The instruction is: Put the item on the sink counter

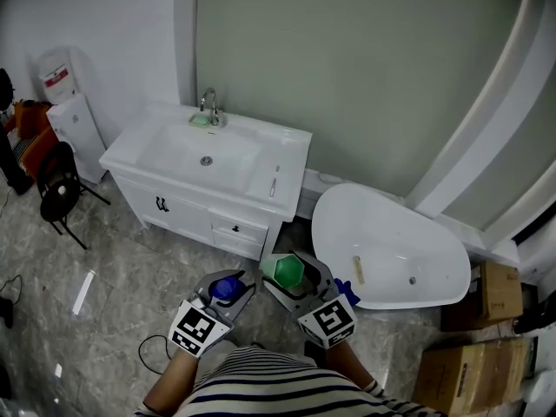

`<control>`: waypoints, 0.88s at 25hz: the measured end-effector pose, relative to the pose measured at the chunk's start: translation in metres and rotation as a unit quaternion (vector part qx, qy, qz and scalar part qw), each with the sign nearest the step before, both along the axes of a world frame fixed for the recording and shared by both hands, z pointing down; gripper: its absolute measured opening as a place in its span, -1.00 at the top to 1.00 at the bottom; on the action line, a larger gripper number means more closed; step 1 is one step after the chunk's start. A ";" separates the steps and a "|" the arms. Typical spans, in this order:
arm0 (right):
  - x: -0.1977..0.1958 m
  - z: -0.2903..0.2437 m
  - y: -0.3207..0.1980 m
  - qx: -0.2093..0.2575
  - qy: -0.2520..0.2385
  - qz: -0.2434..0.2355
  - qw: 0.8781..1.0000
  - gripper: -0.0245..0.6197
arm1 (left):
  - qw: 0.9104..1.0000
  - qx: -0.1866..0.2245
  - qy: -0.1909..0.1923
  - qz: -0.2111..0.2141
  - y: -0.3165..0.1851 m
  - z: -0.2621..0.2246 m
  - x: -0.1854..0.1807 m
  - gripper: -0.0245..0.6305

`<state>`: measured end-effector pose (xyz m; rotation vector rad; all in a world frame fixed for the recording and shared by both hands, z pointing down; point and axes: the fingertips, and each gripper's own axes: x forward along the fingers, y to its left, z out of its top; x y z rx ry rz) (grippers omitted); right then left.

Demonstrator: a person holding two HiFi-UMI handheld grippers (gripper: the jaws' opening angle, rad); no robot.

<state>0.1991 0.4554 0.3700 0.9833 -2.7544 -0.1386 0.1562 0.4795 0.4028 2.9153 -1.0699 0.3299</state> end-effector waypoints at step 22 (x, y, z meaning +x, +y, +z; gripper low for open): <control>-0.065 0.014 -0.054 -0.025 0.004 0.002 1.000 -0.07 | 1.000 -0.020 0.007 0.000 -0.049 0.010 -0.061 0.51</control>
